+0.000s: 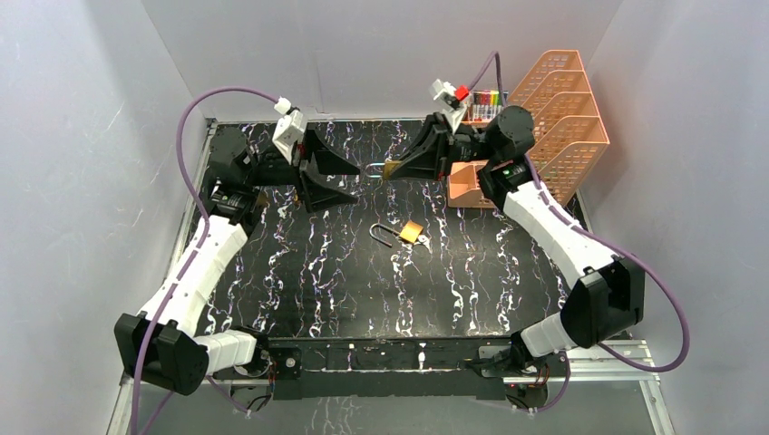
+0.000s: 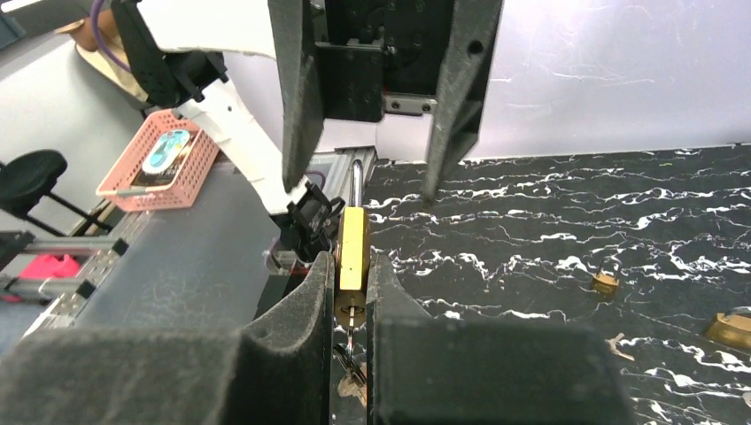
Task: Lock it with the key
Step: Lock the lock.
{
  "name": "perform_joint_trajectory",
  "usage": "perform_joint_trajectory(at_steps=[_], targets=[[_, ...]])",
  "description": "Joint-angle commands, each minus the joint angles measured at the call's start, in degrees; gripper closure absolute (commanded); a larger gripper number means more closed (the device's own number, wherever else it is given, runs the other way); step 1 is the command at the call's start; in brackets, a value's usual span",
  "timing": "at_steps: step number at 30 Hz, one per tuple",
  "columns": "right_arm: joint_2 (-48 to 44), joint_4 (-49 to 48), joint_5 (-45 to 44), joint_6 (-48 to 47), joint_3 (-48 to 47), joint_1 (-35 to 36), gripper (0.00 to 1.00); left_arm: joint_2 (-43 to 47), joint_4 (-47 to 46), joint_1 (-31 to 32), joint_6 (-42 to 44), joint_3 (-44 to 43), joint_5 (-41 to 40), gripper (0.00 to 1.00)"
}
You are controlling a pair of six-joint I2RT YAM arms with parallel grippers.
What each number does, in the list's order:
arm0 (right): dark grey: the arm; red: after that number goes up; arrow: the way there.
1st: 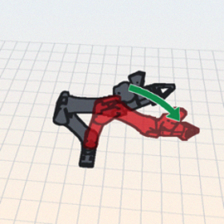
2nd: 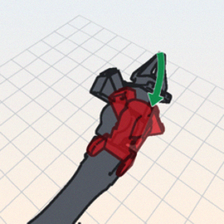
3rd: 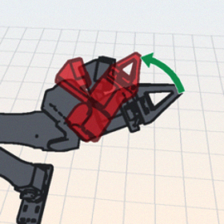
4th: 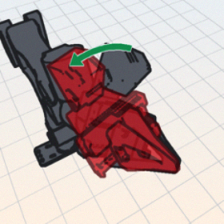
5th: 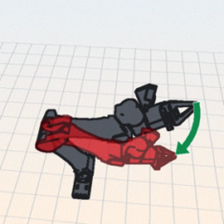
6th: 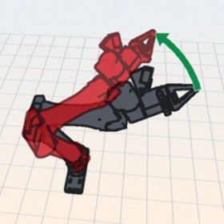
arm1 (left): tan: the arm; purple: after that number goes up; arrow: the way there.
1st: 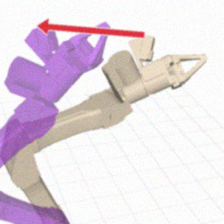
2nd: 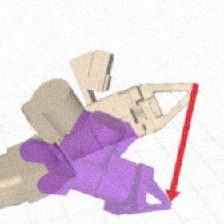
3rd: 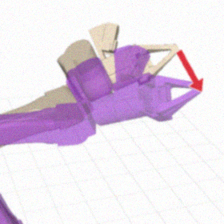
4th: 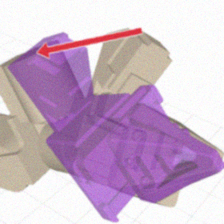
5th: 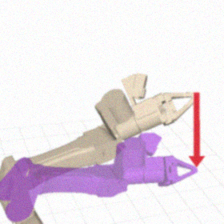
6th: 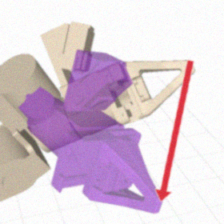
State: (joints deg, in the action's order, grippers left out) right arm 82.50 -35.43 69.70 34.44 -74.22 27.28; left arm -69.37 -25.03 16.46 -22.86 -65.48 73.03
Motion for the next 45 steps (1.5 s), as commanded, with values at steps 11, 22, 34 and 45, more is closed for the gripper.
perform_joint_trajectory(at_steps=[11, 22, 34, 45], targets=[[5.67, -22.57, 14.75, 17.96, -7.00, -0.56, 1.00, 0.30, -23.78, 1.72, -15.10, 2.43, 11.98, 0.44], [8.31, -29.41, 14.74, 23.29, -7.67, 0.71, 1.00, -4.18, -25.40, 3.95, -15.51, -0.96, 8.96, 0.63], [9.50, -30.07, 14.42, 23.87, -8.64, 0.80, 1.00, -5.13, -26.30, 5.59, -15.72, -2.28, 10.53, 0.76], [9.56, -30.30, 15.02, 24.36, -8.96, 0.90, 1.00, -6.24, -26.58, 5.69, -16.84, -1.89, 9.54, 0.51]])
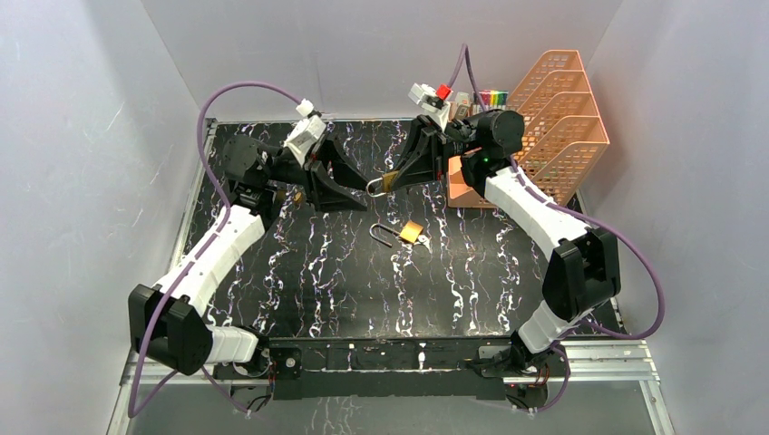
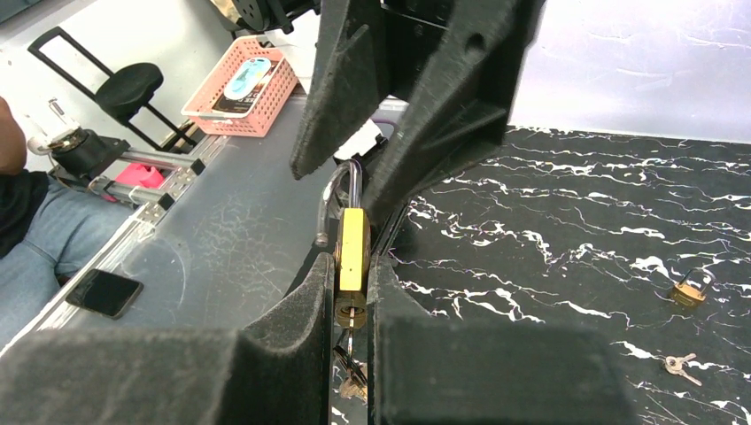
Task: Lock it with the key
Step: Lock the lock.
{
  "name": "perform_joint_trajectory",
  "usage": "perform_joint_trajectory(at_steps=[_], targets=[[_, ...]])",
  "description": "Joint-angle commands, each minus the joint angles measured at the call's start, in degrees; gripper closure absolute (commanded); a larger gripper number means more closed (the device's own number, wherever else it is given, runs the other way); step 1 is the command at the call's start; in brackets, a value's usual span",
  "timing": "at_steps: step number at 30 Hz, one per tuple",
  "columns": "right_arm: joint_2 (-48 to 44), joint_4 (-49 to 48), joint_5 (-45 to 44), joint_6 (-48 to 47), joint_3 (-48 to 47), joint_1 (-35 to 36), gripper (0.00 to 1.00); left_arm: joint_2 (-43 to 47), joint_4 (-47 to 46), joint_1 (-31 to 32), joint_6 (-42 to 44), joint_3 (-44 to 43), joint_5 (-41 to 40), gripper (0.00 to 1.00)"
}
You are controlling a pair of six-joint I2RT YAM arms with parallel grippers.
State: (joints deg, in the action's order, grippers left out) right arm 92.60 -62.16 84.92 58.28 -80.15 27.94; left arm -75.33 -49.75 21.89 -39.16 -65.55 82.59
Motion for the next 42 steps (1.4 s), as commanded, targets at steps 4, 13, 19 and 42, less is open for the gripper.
perform_joint_trajectory(at_steps=[4, 13, 19, 42], targets=[[-0.72, -3.38, 0.00, 0.56, -3.12, 0.27, 1.00, -0.10, -1.84, 0.26, -0.37, -1.68, -0.07, 0.44], [-0.80, -3.31, -0.07, 0.52, -3.11, 0.27, 1.00, -1.36, -1.86, 0.17, -1.02, -3.15, -3.10, 0.44], [-1.02, -2.79, 0.25, 0.37, -3.28, 0.27, 1.00, -2.00, -1.90, -0.05, -1.45, -3.72, -5.18, 0.54], [-0.40, -2.71, -0.27, -0.09, -3.61, 0.27, 1.00, -1.85, -2.42, -0.62, -2.11, -2.26, -4.24, 1.00]])
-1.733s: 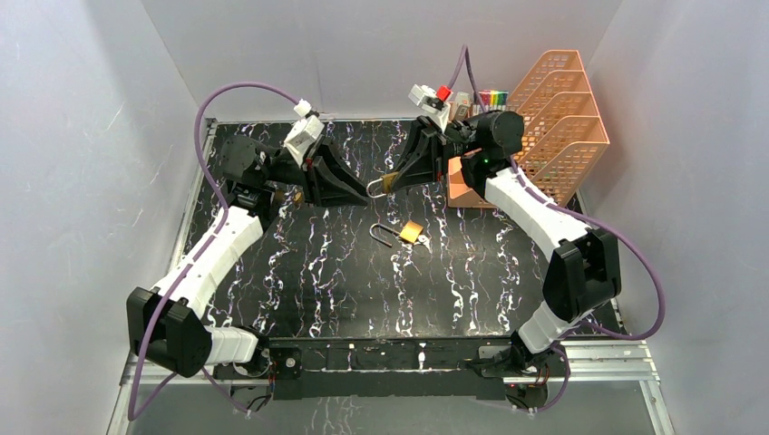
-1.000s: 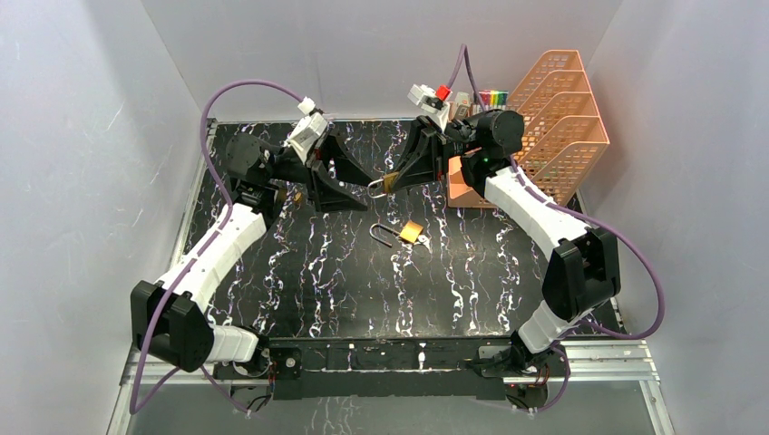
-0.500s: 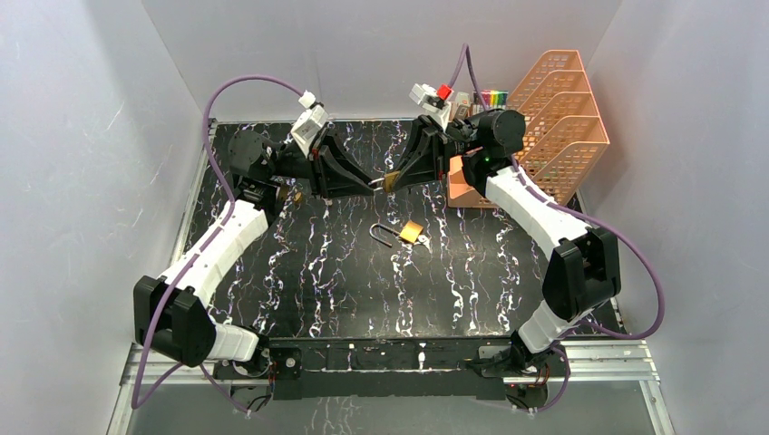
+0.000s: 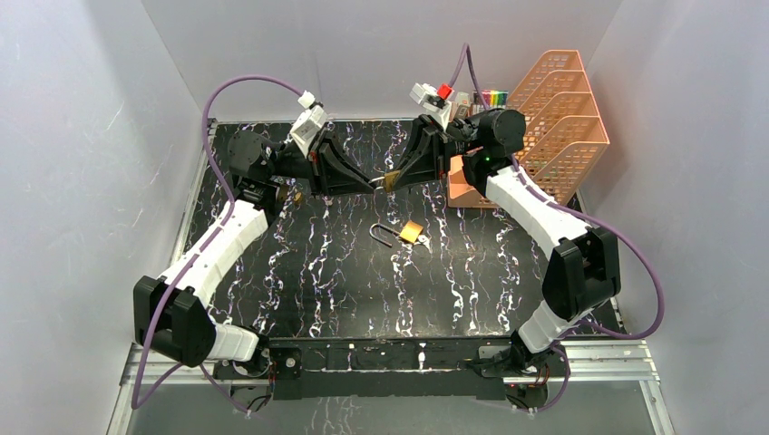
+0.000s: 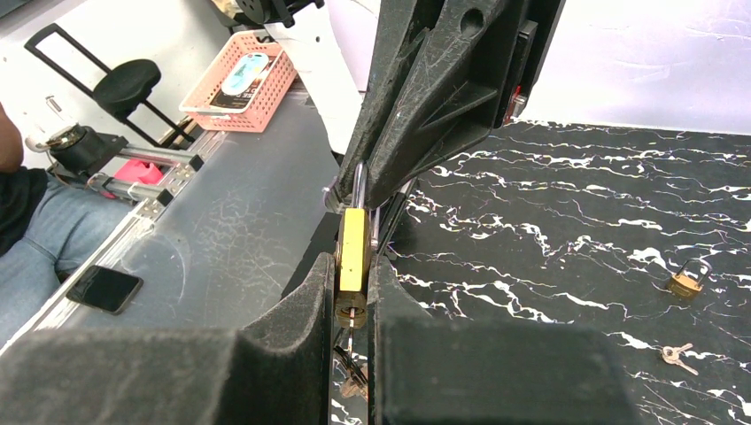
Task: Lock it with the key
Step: Lock the lock.
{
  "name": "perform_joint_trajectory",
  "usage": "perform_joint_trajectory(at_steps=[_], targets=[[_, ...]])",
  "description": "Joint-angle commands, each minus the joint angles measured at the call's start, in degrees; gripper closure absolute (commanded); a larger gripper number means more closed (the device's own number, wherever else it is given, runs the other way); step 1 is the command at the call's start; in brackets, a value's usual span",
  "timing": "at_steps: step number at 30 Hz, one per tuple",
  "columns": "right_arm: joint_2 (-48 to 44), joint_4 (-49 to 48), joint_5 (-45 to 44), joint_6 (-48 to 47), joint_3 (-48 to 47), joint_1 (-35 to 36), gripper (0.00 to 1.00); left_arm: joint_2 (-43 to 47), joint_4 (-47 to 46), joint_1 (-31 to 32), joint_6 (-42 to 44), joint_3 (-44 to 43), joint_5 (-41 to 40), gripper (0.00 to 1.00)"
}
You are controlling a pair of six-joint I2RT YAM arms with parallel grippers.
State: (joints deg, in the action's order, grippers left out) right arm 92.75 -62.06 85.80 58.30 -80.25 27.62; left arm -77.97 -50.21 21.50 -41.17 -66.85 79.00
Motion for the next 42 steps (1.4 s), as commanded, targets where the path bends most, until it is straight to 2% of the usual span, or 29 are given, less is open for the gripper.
perform_joint_trajectory(at_steps=[1, 17, 25, 42], targets=[[-0.36, -2.80, -1.34, -0.20, -3.57, 0.66, 1.00, 0.79, -2.28, -0.20, -0.36, -0.85, -0.83, 1.00], [1.98, -3.84, -2.76, -0.91, -5.86, 2.04, 1.00, -2.55, -7.17, 2.14, -5.23, -1.37, -3.26, 1.00], [2.70, -5.10, -3.23, -1.07, -5.87, 2.87, 1.00, -5.62, -9.10, 2.43, -10.76, -3.32, -3.18, 1.00], [3.84, -6.30, -4.82, -2.84, -7.95, 3.27, 1.00, -5.93, -11.38, 3.15, -14.71, -2.93, -4.80, 1.00]])
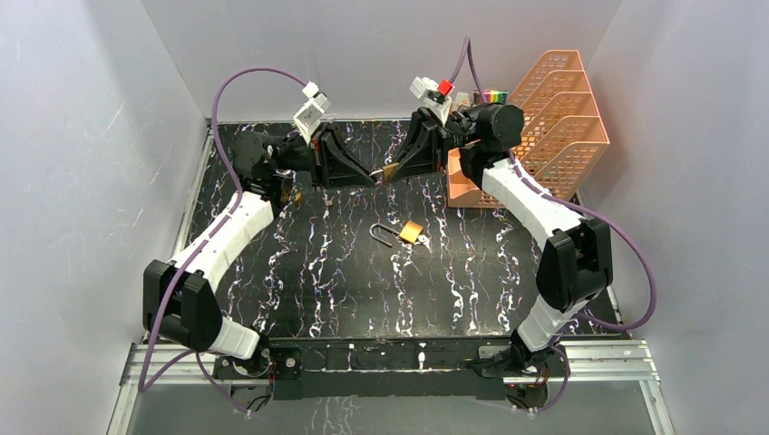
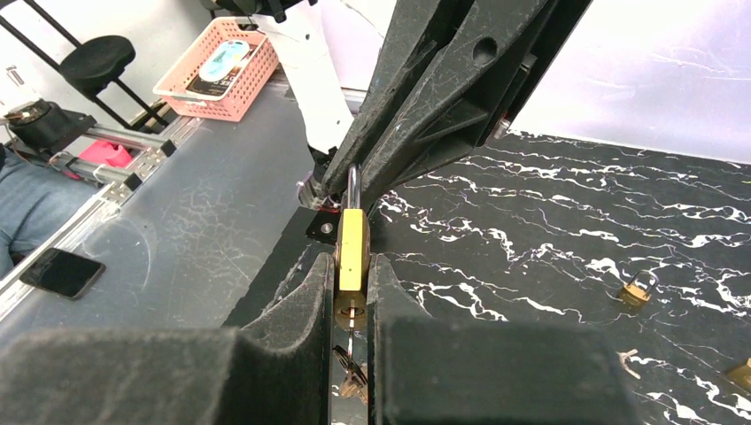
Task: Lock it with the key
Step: Lock the lock.
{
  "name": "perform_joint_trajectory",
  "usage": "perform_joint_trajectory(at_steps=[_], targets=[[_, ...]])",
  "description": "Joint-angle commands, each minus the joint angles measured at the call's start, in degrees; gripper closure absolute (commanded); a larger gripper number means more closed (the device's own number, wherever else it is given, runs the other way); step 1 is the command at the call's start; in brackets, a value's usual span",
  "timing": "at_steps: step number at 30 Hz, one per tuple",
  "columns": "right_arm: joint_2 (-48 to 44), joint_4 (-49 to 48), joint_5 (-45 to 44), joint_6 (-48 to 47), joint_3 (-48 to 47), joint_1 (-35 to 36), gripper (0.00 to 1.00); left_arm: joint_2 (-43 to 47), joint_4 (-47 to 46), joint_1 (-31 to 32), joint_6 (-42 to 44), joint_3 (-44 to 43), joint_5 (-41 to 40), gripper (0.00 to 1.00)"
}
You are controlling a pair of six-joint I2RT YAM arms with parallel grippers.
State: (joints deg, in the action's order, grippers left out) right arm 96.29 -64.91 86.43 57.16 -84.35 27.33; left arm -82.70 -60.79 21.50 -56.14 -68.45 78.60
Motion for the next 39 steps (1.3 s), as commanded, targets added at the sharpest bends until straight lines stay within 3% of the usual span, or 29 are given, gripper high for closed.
perform_joint_trajectory(at_steps=[1, 9, 18, 30, 35, 39], targets=[[0.29, -3.57, -5.42, -1.74, -3.92, 3.69, 1.00, -1.35, -0.89, 3.18, 0.07, -1.37, -4.43, 1.00], [0.15, -4.12, -5.62, -1.88, -4.16, 4.22, 1.00, -1.54, -1.36, 3.38, 0.41, -1.33, -5.18, 1.00], [2.16, -3.81, -7.01, -2.53, -5.26, 10.94, 1.00, -0.92, -1.92, 3.83, 12.59, 3.31, -12.04, 1.00], [4.43, -3.46, -7.13, -1.99, -8.57, 14.69, 1.00, -1.65, -1.77, 3.60, 17.31, 6.31, -16.11, 1.00], [-0.35, 4.76, -8.99, -9.20, -3.81, 12.29, 1.00, 1.59, 7.07, 0.28, 21.70, 6.10, -19.65, 1.00], [-7.15, 30.13, -20.09, -30.23, 0.03, 11.18, 1.00, 5.88, 22.26, -1.02, 31.76, 4.56, -27.76, 1.00]])
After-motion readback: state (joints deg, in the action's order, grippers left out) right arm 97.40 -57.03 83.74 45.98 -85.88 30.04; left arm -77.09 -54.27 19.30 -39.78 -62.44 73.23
